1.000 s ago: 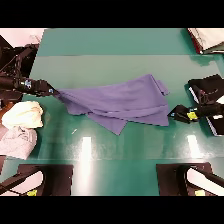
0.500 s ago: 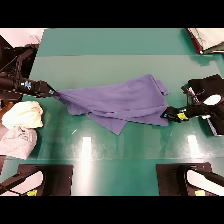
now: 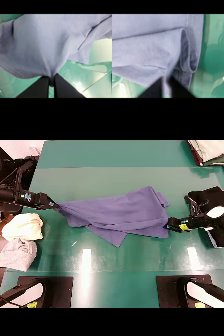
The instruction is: Fold the shirts.
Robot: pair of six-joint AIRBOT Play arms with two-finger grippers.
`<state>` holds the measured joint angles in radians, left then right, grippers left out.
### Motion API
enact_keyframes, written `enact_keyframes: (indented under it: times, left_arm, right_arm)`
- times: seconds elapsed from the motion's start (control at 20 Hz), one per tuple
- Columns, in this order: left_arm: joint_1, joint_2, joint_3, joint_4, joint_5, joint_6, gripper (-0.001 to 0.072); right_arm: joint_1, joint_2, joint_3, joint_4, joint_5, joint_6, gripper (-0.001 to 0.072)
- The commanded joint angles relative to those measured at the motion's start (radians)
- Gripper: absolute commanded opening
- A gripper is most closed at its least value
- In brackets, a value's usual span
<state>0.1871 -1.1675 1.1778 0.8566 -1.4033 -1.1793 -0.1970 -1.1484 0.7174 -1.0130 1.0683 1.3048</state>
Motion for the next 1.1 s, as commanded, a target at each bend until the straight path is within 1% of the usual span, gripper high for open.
enact_keyframes:
  times: [0.0,0.1,0.2,0.35,0.45,0.65,0.8,0.85,0.95,1.05]
  left_arm:
    - [0.0,0.0,0.001,0.0,-0.005,0.001,0.0033]
    - [0.001,0.0,0.002,-0.002,-0.009,0.0,0.0033]
    - [0.001,0.001,0.04,-0.002,-0.013,-0.022,0.0033]
    - [0.001,0.001,0.225,-0.002,-0.031,-0.084,0.0033]
    - [0.001,0.001,0.411,-0.002,-0.038,-0.121,0.0033]
    - [0.001,0.001,0.828,0.0,-0.035,-0.187,0.0033]
    - [0.001,0.014,1.055,-0.001,-0.022,-0.239,0.0033]
    - [0.001,0.04,1.063,0.0,0.0,-0.243,0.0033]
    - [0.001,0.103,1.054,0.004,0.055,-0.246,0.0033]
    - [0.001,0.168,1.055,0.006,0.13,-0.246,0.0032]
  right_arm:
    - [0.001,0.003,0.0,0.0,0.046,-0.001,0.002]
    - [0.0,0.003,0.01,-0.006,0.097,-0.001,0.0019]
    - [0.0,0.003,0.085,-0.004,0.17,-0.001,0.0018]
    - [0.0,0.003,0.322,0.027,0.266,0.0,0.0018]
    - [0.0,0.003,0.52,0.026,0.295,0.018,0.0018]
    - [0.0,0.006,0.918,0.017,0.285,0.05,0.0017]
    - [0.0,0.01,1.181,0.015,0.274,0.06,0.0017]
    - [0.0,0.017,1.249,0.013,0.265,0.063,0.0018]
    - [0.0,0.05,1.358,-0.043,0.228,0.087,0.0017]
    - [0.0,0.114,1.389,-0.134,0.163,0.109,0.0017]
